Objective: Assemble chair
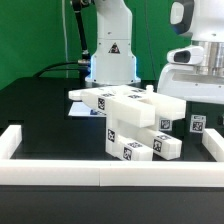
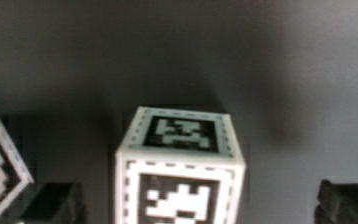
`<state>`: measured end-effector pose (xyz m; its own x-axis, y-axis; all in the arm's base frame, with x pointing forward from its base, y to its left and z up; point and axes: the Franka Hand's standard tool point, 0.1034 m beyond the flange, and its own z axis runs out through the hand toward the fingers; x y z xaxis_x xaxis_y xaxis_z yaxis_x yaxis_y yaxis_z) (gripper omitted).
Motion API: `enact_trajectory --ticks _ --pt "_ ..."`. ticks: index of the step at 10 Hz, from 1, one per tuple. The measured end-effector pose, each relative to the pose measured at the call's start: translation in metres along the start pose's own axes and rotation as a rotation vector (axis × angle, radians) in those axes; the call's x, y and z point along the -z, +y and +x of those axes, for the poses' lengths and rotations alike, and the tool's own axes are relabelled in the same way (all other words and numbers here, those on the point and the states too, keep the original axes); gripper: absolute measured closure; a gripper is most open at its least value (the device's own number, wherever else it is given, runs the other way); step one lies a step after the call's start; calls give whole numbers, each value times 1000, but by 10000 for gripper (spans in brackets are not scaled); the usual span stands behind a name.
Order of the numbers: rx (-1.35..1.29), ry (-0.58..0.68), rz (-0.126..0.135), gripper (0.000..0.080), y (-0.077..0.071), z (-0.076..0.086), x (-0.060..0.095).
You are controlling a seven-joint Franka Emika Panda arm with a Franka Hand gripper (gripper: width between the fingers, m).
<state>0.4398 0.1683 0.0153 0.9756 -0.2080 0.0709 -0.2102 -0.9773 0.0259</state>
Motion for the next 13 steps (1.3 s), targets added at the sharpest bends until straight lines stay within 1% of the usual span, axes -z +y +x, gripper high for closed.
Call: enact_trajectory --ticks 2,5,6,7,8,9,11,13 --pt "4 -5 -7 150 -1 -2 -6" --pt "9 -8 -11 150 0 -4 -8" --pt "9 -10 -13 265 2 -5 -9" --pt "9 -11 -14 400 3 -5 -9" --pt "9 -12 -15 400 4 -6 -10" --pt "9 -11 -15 530 5 -6 -10" --pt "22 -10 -17 530 8 -5 -10" --pt "42 -12 -20 530 17 -4 -7"
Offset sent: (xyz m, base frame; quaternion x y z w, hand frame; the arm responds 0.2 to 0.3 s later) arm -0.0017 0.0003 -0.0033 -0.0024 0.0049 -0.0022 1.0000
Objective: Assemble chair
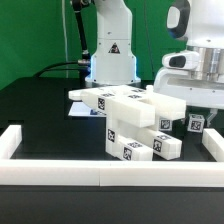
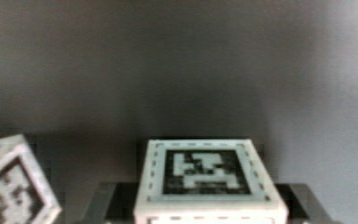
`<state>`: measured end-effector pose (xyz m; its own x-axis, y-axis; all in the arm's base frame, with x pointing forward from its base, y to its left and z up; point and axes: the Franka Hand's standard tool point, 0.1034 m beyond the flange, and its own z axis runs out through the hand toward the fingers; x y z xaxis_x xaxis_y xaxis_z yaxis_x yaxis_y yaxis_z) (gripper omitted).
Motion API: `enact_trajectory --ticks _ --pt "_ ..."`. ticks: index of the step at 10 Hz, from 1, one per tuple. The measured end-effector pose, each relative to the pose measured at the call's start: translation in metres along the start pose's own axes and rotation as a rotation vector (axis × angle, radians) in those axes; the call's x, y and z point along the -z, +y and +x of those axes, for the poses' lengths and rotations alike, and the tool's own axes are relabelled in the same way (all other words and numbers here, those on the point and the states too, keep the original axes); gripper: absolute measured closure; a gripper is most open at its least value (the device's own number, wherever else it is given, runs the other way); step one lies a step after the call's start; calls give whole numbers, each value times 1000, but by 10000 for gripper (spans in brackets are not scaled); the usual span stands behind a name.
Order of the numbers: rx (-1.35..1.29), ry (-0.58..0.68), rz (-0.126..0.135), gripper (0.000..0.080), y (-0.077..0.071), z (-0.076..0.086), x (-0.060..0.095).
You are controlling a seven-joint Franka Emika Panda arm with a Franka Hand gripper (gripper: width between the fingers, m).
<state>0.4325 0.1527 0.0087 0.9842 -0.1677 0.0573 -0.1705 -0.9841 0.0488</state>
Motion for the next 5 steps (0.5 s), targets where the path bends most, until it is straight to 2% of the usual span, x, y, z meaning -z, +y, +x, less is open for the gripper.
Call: enact_trajectory --ticks 2,5 --pt "16 -29 3 530 5 2 15" --pt "35 -53 52 528 20 17 64"
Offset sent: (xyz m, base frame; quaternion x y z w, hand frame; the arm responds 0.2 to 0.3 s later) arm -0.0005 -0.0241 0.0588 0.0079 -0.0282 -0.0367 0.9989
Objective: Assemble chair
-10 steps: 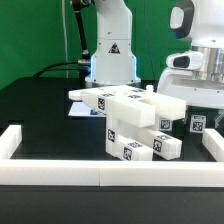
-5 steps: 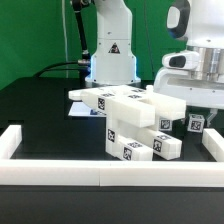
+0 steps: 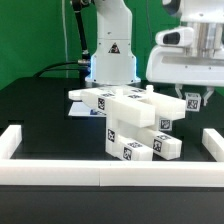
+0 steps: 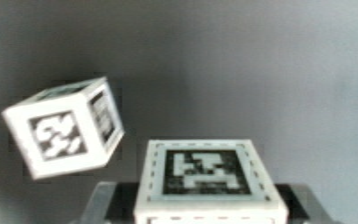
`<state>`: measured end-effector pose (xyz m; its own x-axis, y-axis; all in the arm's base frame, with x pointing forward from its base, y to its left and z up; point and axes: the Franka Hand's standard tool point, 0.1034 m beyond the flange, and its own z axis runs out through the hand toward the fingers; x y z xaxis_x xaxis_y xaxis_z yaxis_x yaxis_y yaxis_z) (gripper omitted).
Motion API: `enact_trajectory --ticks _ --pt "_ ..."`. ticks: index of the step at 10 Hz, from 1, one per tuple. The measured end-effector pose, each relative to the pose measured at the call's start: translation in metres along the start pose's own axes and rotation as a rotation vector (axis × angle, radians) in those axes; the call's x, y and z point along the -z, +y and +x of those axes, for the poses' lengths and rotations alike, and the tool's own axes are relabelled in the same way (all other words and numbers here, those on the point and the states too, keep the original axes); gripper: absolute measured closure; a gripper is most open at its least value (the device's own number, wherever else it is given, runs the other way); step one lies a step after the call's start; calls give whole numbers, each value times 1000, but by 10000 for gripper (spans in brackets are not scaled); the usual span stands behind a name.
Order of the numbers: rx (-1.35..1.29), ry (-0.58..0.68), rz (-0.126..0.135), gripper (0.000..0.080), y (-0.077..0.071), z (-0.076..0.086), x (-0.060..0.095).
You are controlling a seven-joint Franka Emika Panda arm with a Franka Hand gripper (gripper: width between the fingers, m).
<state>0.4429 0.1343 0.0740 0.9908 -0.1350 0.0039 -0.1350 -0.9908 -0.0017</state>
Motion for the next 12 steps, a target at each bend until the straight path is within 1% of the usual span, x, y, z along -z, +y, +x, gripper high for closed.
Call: enact_trajectory --ticks 1,2,3,6,7,8,10,11,12 --pt "0 8 20 528 8 10 18" --pt "-2 23 24 528 15 19 24" --pt "-2 19 20 528 14 17 21" --pt "17 16 20 528 16 19 22" --pt "42 17 26 528 21 28 30" --pt "70 27 32 528 32 41 39" --pt "110 37 29 528 59 59 44" --pt "100 33 28 528 66 64 46" --pt "99 33 27 528 65 63 45"
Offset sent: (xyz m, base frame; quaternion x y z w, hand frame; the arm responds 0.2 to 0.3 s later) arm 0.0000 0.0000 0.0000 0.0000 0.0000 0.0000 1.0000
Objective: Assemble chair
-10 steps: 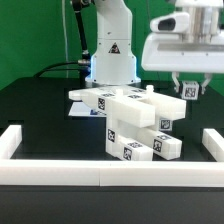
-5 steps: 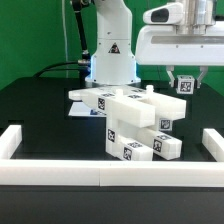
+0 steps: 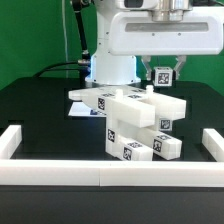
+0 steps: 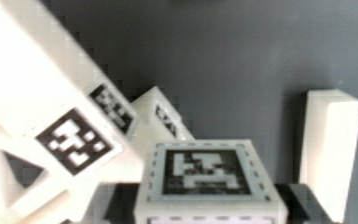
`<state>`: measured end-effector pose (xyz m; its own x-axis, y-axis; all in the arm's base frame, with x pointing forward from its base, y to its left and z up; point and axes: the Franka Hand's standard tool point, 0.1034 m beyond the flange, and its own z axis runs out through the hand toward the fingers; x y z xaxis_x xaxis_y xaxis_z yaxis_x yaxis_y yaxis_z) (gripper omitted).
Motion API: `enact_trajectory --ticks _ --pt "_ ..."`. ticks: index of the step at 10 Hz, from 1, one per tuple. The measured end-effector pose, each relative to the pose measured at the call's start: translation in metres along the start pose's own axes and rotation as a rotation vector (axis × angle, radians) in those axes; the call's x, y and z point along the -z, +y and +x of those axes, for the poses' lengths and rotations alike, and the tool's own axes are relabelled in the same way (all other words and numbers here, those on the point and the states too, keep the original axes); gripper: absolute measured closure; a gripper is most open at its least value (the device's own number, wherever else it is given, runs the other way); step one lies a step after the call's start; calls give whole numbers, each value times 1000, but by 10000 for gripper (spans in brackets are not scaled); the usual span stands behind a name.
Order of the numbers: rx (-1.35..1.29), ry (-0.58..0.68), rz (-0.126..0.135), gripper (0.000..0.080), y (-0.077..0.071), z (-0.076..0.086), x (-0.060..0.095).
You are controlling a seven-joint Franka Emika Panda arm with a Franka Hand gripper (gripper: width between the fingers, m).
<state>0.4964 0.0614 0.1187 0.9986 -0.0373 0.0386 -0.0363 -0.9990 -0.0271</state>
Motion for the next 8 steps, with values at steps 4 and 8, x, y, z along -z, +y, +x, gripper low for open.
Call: enact_trajectory --ticks 4,8 --pt "35 2 -5 528 7 6 0" --pt "46 27 -8 528 26 30 10"
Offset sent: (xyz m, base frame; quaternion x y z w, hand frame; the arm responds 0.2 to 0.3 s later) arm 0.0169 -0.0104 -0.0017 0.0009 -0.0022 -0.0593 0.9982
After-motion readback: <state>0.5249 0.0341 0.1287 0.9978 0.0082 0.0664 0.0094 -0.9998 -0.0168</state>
